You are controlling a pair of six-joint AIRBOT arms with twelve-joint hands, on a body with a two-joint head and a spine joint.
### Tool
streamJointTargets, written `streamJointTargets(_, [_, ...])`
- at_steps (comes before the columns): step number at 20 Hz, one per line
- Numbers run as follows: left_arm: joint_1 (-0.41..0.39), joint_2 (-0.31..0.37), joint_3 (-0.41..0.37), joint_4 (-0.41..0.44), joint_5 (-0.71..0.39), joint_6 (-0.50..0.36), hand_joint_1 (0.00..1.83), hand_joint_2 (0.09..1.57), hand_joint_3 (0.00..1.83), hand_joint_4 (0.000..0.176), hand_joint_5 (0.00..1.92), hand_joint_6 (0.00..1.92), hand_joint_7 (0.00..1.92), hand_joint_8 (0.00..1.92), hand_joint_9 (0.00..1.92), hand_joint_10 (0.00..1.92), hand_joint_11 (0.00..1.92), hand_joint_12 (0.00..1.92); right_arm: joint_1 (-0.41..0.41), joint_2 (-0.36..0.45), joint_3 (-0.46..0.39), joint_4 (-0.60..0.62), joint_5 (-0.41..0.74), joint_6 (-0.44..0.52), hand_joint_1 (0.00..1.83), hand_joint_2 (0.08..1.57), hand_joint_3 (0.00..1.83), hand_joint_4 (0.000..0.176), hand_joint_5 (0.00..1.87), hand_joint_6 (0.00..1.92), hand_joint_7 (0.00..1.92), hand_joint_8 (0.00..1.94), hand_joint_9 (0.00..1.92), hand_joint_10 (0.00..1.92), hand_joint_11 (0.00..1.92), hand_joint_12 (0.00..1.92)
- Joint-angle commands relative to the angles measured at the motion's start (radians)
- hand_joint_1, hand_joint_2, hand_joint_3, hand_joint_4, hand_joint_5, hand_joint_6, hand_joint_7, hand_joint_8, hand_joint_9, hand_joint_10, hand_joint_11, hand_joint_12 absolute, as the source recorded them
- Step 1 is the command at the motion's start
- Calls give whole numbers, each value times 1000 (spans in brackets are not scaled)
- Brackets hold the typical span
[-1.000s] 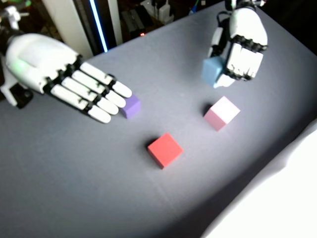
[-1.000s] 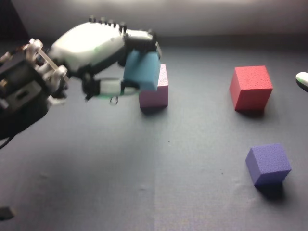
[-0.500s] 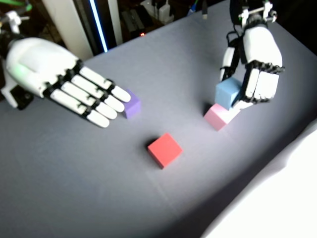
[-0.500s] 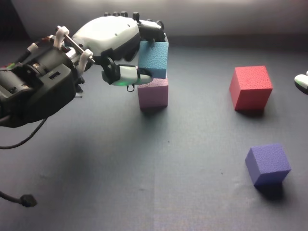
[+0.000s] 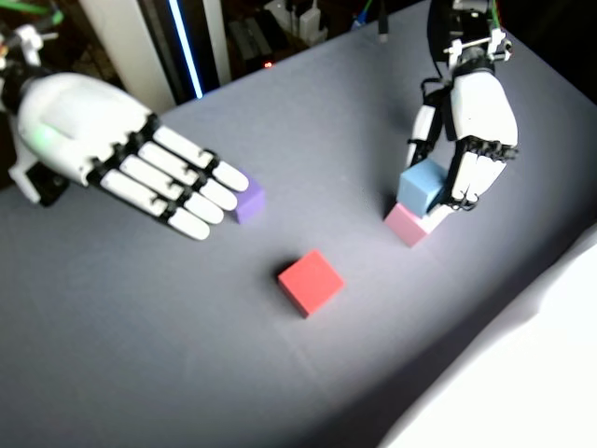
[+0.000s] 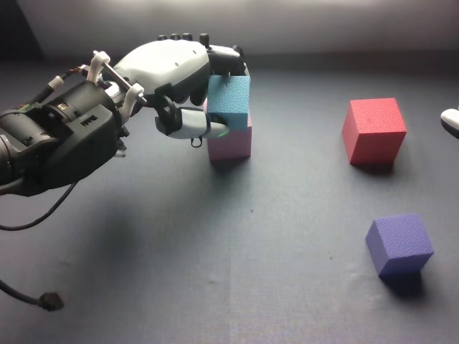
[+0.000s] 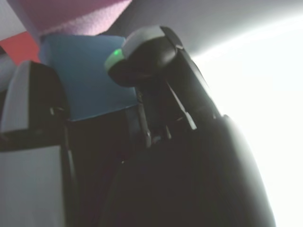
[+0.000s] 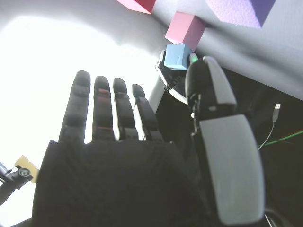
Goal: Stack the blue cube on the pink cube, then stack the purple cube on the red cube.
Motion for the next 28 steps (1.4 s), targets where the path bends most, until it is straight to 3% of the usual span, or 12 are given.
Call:
streamJointTargets(1, [2,2,3,-1,-88,4,931,1136,0,0,285,574,305,569,221,908,61,1649,-2,2,3,-7,125,5,721,1278,2,0,0,0,0,0,0,0,15,7])
streamJointTargets(2, [3,2,3,-1,-89,4,931,1136,0,0,285,574,305,569,221,908,61,1649,-2,2,3,-7,125,5,721,1278,2,0,0,0,0,0,0,0,15,7])
streamJointTargets(3, [5,3,3,-3,-90,4,910,1117,0,8,267,478,322,262,185,630,11,1487,-2,2,3,-7,125,6,719,1280,3,0,0,0,0,0,0,0,22,11])
streamJointTargets(4, [7,6,0,-3,-94,4,801,1087,0,53,165,223,141,18,38,183,0,1072,-2,2,3,-7,125,6,736,1276,1,0,0,0,0,0,0,0,9,11])
streamJointTargets(7, [15,15,-9,-4,-109,6,754,1068,0,76,91,79,13,0,1,15,0,807,-2,2,3,-7,125,8,751,1275,0,0,0,0,0,0,0,0,5,13])
streamJointTargets(9, [18,26,-22,-12,-120,21,683,1040,0,102,5,3,0,0,0,0,0,84,-2,2,2,-7,125,8,746,1278,1,0,0,0,0,0,0,0,10,21])
streamJointTargets(11, [20,48,-51,-35,-144,70,611,1029,0,171,0,0,0,0,0,0,0,0,-2,2,1,-8,125,11,716,1272,1,0,0,0,0,0,0,0,0,96])
streamJointTargets(15, [39,114,-117,-47,-255,92,517,1012,0,176,0,0,0,0,0,0,0,0,-3,2,1,-30,125,45,618,1266,0,0,0,0,0,0,0,0,6,4])
streamJointTargets(19, [116,251,-260,-33,-476,116,131,1161,40,175,0,0,0,0,0,0,0,0,-9,2,7,-73,124,127,530,1219,2,0,0,0,0,0,0,0,0,809])
streamJointTargets(22, [191,309,-317,2,-589,69,378,1276,18,176,0,0,0,0,0,0,0,0,-14,-23,29,-86,92,181,635,1186,0,0,0,0,0,0,16,7,0,728])
streamJointTargets(24, [223,342,-351,25,-638,61,260,1298,19,176,0,0,0,0,0,0,0,0,-15,-47,51,-97,60,219,676,1162,0,0,0,0,0,0,2,1,0,510])
streamJointTargets(28, [259,378,-396,54,-708,61,151,1362,17,136,0,0,0,0,0,0,0,0,-9,-88,85,-97,-4,245,717,1092,0,0,0,0,0,0,37,17,0,1093])
